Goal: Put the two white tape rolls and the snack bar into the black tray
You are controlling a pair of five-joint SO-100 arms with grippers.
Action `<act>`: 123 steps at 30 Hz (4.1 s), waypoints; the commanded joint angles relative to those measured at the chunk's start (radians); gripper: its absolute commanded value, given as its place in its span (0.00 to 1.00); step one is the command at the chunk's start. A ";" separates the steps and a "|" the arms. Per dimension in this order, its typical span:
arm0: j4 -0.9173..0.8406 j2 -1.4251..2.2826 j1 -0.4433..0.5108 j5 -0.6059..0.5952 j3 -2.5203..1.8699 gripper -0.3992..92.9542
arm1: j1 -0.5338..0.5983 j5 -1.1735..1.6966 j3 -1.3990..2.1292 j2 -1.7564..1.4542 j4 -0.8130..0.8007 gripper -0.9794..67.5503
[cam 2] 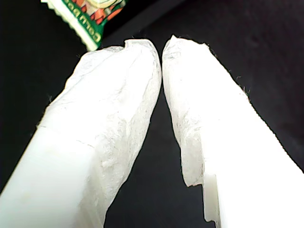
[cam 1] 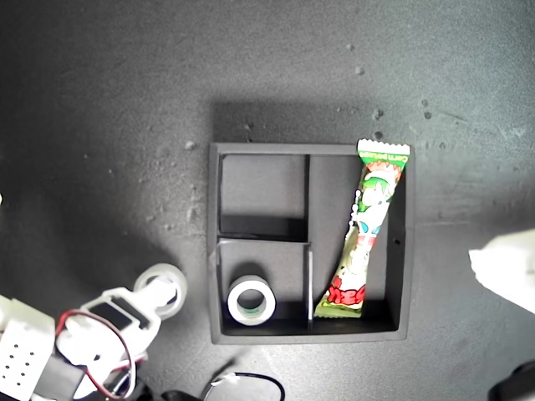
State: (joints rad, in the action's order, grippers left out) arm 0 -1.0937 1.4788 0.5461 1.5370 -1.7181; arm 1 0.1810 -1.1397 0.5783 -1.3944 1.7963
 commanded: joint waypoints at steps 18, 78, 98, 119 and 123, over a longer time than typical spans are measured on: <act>-0.196 0.244 -0.078 -0.048 -0.017 0.01 | 0.187 -0.453 0.003 -0.077 0.005 0.01; -0.739 0.009 -0.591 -0.584 0.811 0.06 | -0.095 -0.221 2.545 -1.956 -0.807 0.01; -0.054 0.815 -0.630 -0.492 -0.758 0.00 | -0.141 -0.087 2.546 -1.956 -0.528 0.01; -0.023 1.910 -0.588 -0.528 -1.420 0.01 | -0.181 0.109 2.546 -1.956 -0.598 0.08; -0.051 1.904 -0.569 -0.474 -1.420 0.01 | -0.198 0.028 2.546 -1.956 -0.563 0.11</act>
State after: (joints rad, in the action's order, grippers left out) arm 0 -1.1305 3.3379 -0.0399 1.0186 -3.0802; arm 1 -0.0046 -1.5800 3.1124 -3.3425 1.2103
